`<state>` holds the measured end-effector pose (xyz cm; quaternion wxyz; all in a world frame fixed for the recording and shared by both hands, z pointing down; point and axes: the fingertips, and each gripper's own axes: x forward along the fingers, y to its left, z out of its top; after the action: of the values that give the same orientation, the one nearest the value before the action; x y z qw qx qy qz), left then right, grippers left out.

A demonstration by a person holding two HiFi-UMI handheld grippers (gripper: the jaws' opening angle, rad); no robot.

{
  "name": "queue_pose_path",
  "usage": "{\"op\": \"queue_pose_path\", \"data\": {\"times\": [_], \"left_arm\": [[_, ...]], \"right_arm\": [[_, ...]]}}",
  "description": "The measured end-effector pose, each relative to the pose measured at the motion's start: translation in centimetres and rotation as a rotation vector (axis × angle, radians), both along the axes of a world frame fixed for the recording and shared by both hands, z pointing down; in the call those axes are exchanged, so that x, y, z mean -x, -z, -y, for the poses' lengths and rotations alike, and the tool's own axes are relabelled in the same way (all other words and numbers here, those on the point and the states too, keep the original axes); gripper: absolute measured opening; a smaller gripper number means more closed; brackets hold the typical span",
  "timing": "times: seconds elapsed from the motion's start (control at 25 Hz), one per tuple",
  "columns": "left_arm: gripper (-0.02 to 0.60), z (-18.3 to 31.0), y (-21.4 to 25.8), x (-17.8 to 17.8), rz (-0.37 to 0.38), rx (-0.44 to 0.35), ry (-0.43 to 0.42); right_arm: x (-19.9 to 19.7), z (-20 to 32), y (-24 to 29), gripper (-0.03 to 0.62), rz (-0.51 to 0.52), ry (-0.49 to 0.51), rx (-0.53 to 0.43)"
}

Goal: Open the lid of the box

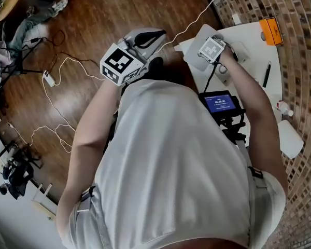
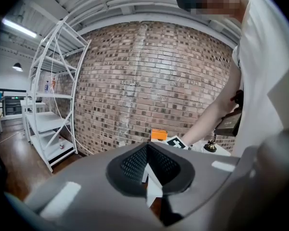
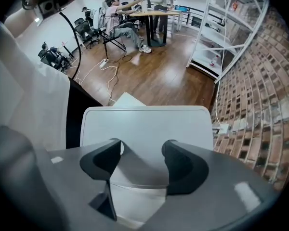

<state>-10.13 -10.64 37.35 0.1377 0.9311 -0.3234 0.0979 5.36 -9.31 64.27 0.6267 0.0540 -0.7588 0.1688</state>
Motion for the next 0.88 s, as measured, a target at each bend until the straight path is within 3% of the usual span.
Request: {"op": "queue_pose_path", "data": {"times": [0.24, 0.32, 0.48, 0.56, 0.72, 0.88], "left_arm": [[0.000, 0.2, 1.1, -0.6, 0.022, -0.022, 0.010], [0.000, 0.3, 1.1, -0.8, 0.019, -0.024, 0.009], [0.002, 0.8, 1.1, -1.5, 0.007, -0.027, -0.012], [0.002, 1.2, 1.1, -1.9, 0.004, -0.030, -0.032], [0.000, 1.8, 1.9, -2.7, -0.004, -0.061, -0.082], [0.000, 1.8, 2.7, -4.3, -0.017, -0.082, -0.145]], "right_arm": [[-4.8, 0.2, -0.7, 0.295, -0.208, -0.036, 0.005], [-5.4, 0.6, -0.6, 0.296, -0.229, -0.037, -0.009], [-5.1, 1.1, -0.9, 0.299, -0.207, -0.041, -0.039], [-5.0, 1.3, -0.9, 0.336, -0.196, -0.047, -0.047], [-1.4, 1.3, 1.2, 0.339, -0.001, -0.081, -0.062], [-3.3, 1.9, 3.2, 0.329, -0.078, -0.119, -0.144]]}}
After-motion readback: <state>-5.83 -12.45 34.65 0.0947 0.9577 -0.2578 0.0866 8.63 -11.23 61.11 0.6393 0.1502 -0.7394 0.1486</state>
